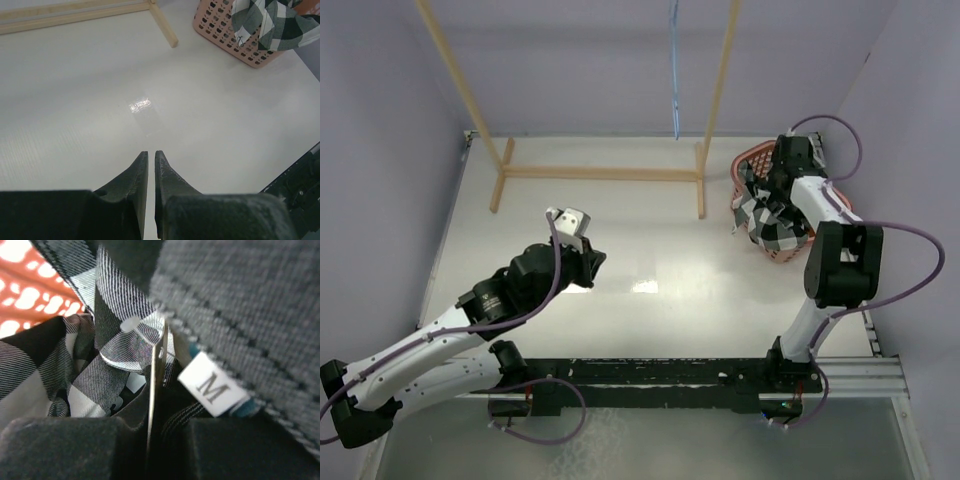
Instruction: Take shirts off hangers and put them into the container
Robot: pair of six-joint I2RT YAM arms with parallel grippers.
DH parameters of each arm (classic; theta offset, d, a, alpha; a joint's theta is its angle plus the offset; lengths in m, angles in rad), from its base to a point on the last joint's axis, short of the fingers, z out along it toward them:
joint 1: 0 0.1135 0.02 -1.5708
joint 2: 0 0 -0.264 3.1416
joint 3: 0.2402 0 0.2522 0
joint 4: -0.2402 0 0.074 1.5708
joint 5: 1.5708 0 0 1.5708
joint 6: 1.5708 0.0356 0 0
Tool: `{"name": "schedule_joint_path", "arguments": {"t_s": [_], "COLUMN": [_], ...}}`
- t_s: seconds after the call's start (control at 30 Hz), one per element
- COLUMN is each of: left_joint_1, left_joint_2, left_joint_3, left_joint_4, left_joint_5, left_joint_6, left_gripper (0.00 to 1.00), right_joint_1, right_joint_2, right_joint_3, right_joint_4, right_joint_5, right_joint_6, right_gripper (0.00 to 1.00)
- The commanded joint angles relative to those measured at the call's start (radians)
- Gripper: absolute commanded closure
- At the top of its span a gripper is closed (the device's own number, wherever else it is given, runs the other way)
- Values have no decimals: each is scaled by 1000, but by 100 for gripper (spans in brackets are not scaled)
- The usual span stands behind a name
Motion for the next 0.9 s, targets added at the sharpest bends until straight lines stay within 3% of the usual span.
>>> {"name": "schedule_joint_path", "arguments": {"t_s": [0.0,0.17,0.27,0.5,0.57,0.6,0.67,0.87], "left_joint_1": [-4,-4,-4,-4,-4,-4,-4,-4], "left_joint_2": [-16,11,43,117,132,140,158,234], "left_joint_3": [47,56,70,108,118,120,135,218], "left_joint_4": [5,-7,-21,-73,-87,-94,-113,-221], "left_joint_5": [-1,3,15,8,-10,-23,-54,-156], "left_joint_6": [34,47,48,27,13,-3,-39,-151], "left_gripper": [87,84,75,66,62,59,50,44], "right_joint_1": [-5,-6,-8,-8,-8,-8,-8,-8], "right_joint_2": [22,71,87,-4,-55,-80,-143,-340], "right_joint_3": [-44,-77,-84,-66,-46,-33,-4,37], "right_joint_4": [23,30,27,-22,-51,-70,-106,-123], "right_joint_5": [-46,-52,-50,-39,-39,-37,-39,-43], "right_joint_6": [70,74,78,101,101,102,100,87], "right_gripper": [88,83,72,53,42,22,1,0]}}
